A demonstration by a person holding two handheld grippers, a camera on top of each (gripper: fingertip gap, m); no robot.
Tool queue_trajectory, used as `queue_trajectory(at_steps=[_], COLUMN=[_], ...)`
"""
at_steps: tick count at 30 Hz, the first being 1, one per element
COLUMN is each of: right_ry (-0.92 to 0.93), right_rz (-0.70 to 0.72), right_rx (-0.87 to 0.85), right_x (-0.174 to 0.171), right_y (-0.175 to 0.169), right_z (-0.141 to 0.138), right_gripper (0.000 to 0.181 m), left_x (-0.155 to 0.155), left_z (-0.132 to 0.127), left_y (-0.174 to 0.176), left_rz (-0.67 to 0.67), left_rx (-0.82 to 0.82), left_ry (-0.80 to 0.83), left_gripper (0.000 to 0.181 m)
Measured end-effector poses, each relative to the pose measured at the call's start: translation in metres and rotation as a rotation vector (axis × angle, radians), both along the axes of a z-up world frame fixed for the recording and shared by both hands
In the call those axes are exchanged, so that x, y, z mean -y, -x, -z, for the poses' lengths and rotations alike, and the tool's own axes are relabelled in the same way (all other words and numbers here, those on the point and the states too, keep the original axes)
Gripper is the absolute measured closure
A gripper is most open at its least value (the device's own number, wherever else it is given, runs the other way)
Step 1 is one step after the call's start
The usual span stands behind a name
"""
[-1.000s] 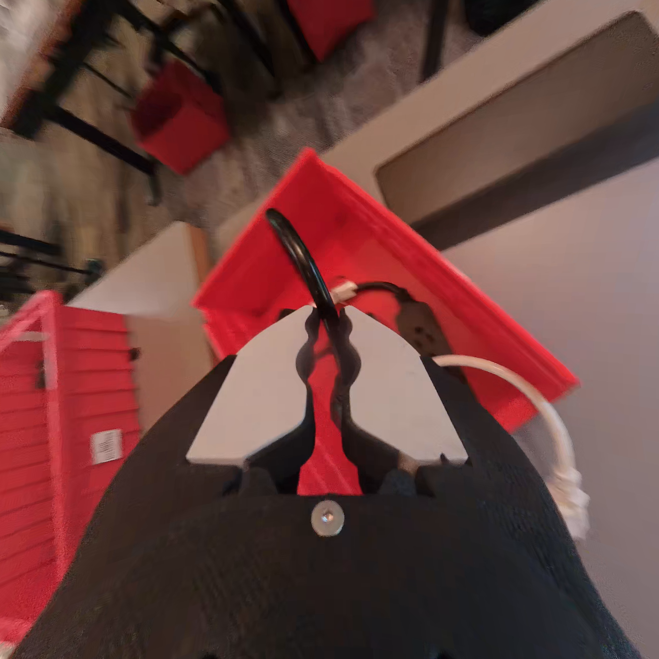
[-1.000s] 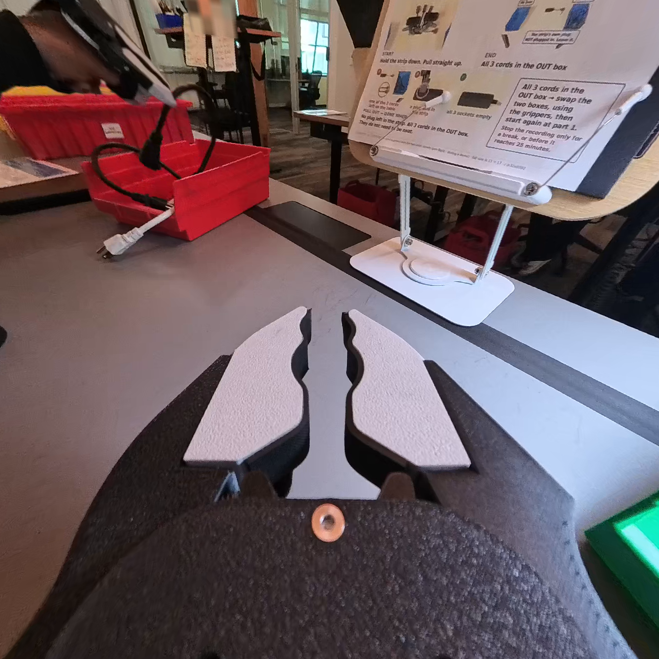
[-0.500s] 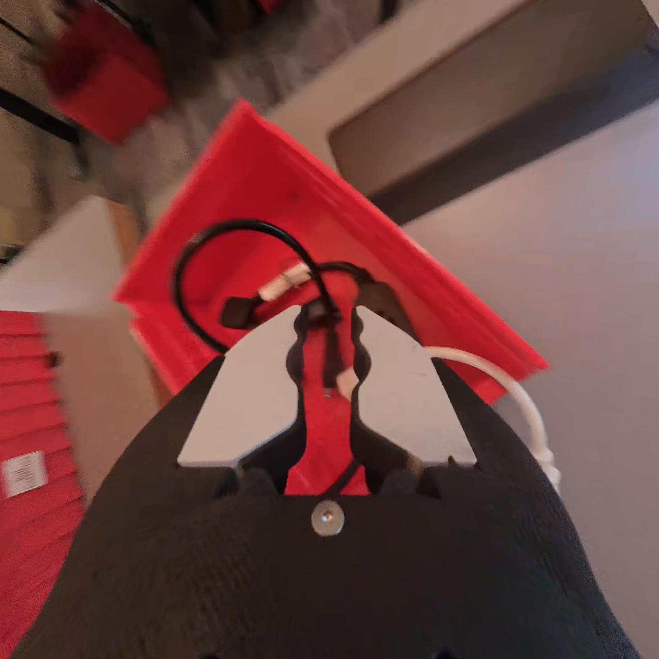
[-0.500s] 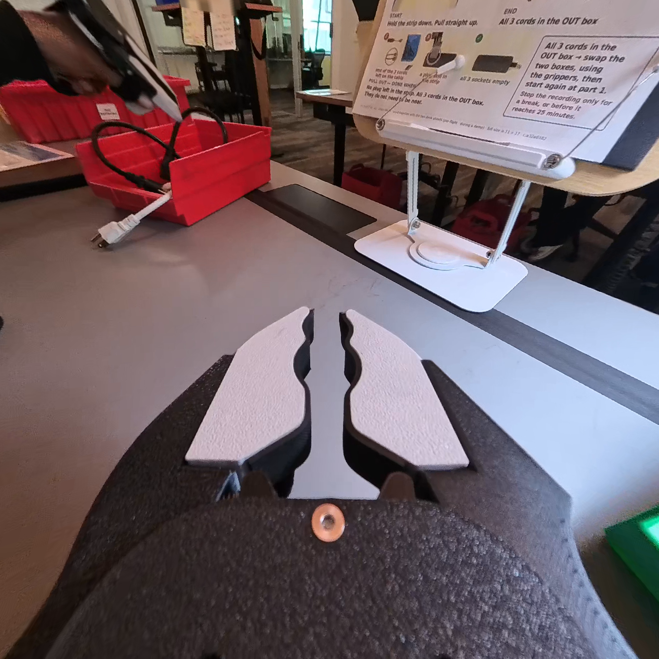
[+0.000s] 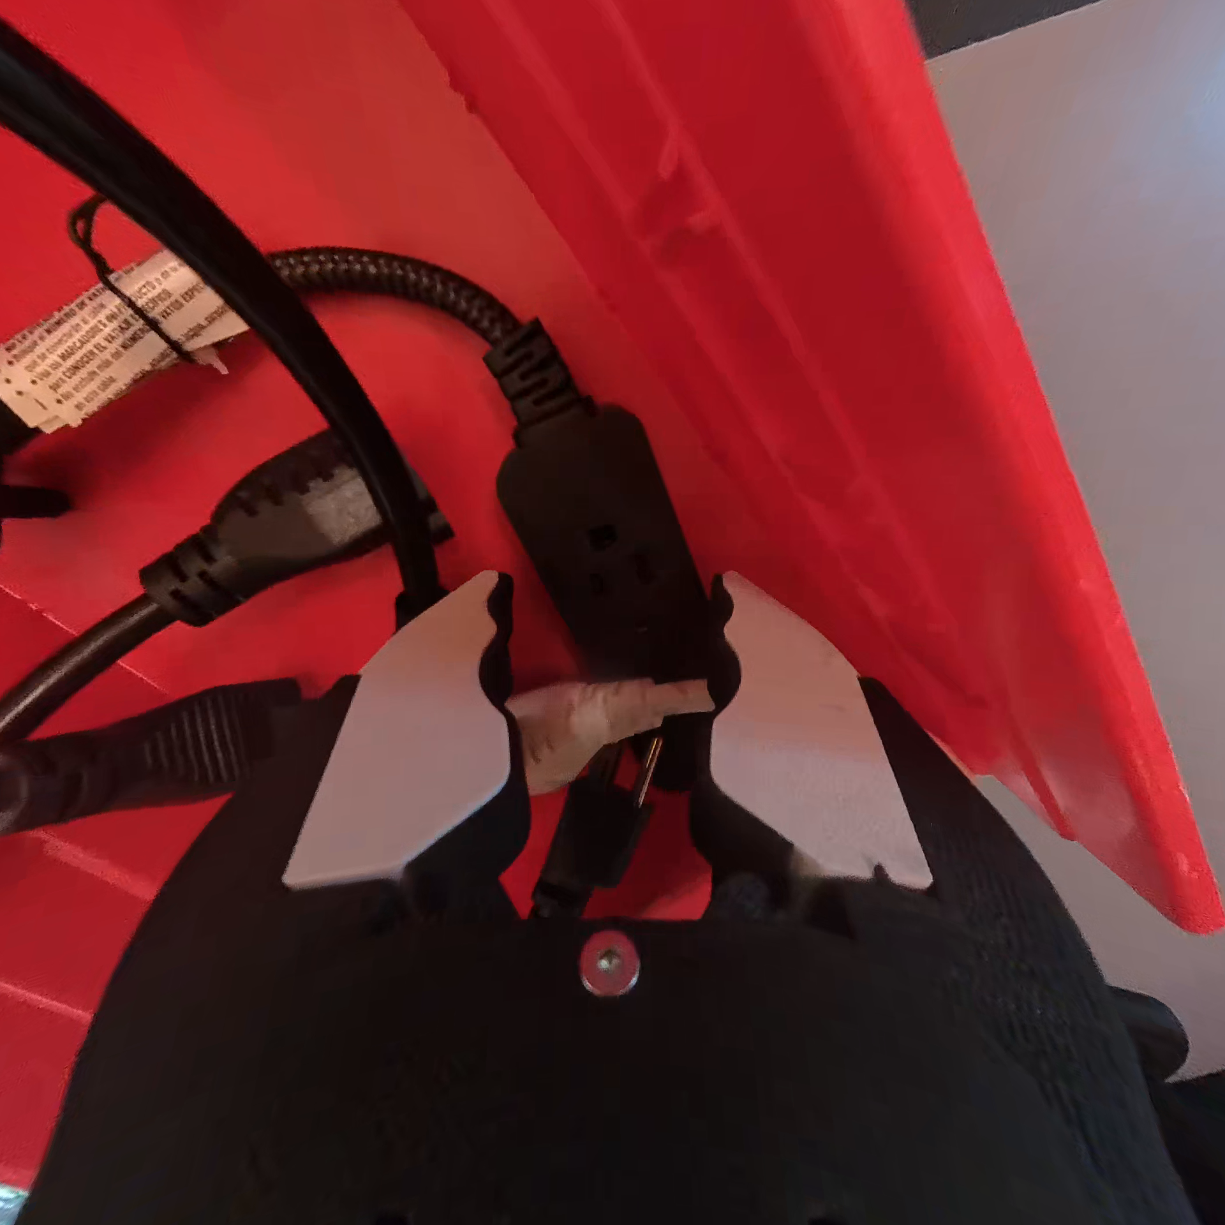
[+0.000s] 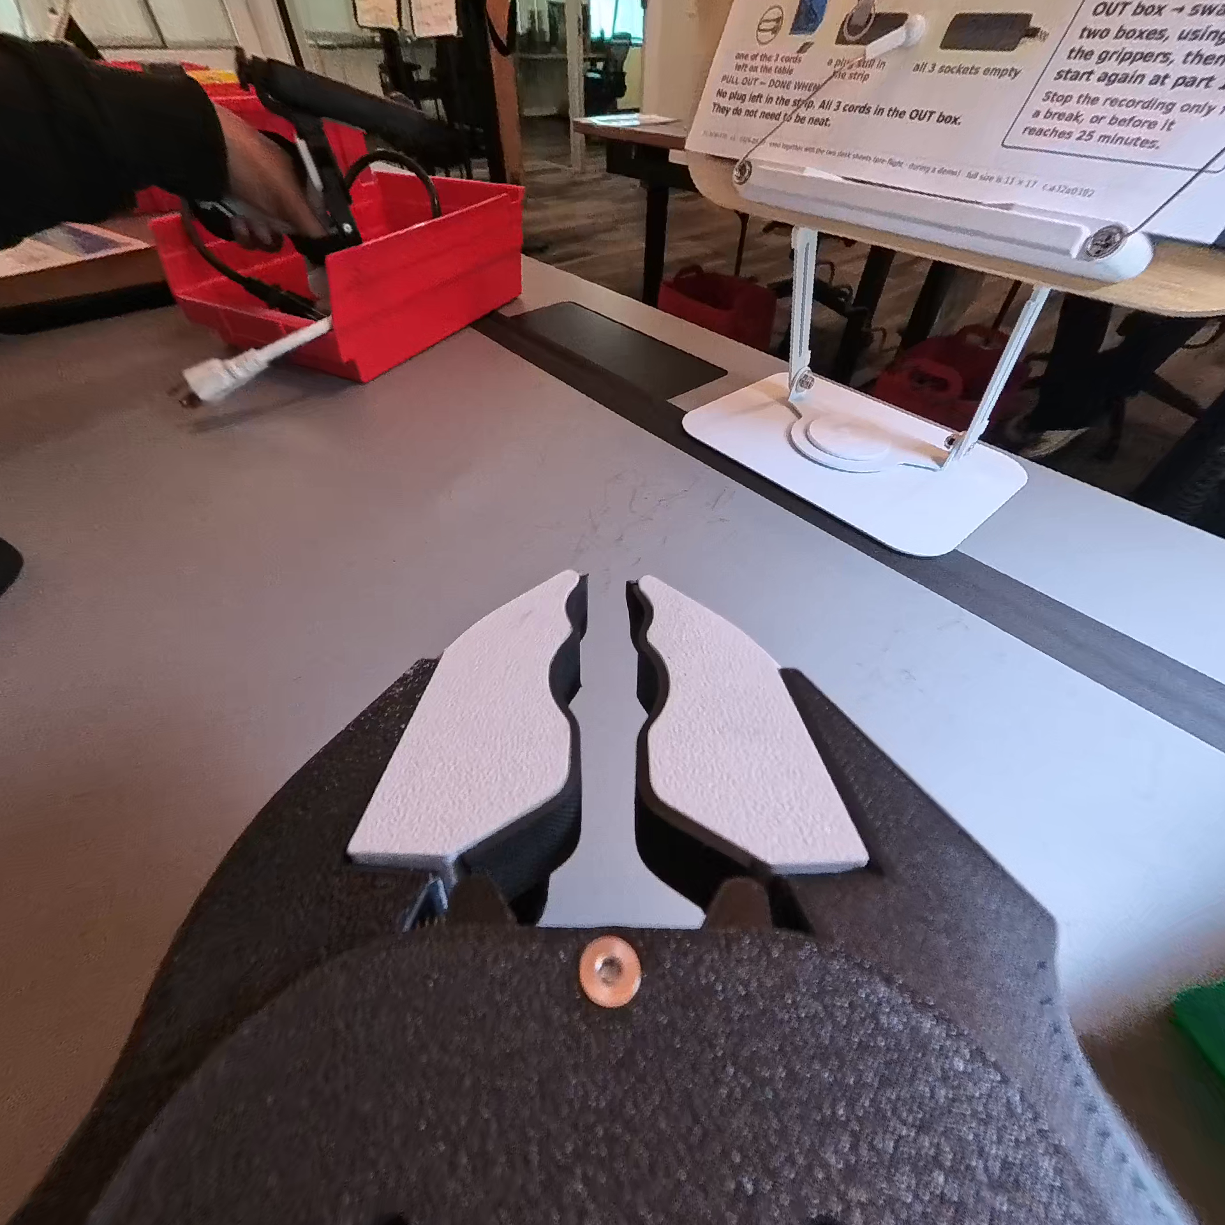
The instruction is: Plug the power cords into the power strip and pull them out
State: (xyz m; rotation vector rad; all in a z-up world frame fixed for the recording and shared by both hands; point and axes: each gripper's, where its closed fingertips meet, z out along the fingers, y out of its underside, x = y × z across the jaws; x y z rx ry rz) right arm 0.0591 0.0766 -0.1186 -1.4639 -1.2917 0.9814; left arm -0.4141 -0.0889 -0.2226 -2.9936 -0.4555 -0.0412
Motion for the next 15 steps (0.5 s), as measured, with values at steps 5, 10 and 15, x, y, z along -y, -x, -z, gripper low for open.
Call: queue_trajectory(at_steps=[5, 10, 15], right_ry=[0.007, 0.006, 0.015], right_rz=[-0.026, -0.024, -0.018], right_rx=[0.030, 0.030, 0.010], right_x=[0.006, 0.006, 0.002], right_y=[0.003, 0.000, -0.003], right_z=[0.008, 0.006, 0.001], right_gripper=[0.170, 0.170, 0.171], left_x=[-0.005, -0.011, -0.026], left_z=[0.007, 0.002, -0.056], left_y=[0.002, 0.007, 0.021], left_rz=[0.030, 0.061, 0.004], left_rx=[-0.050, -0.096, -0.107], left_ry=[0.052, 0.003, -0.315], left_gripper=[0.128, 0.131, 0.134])
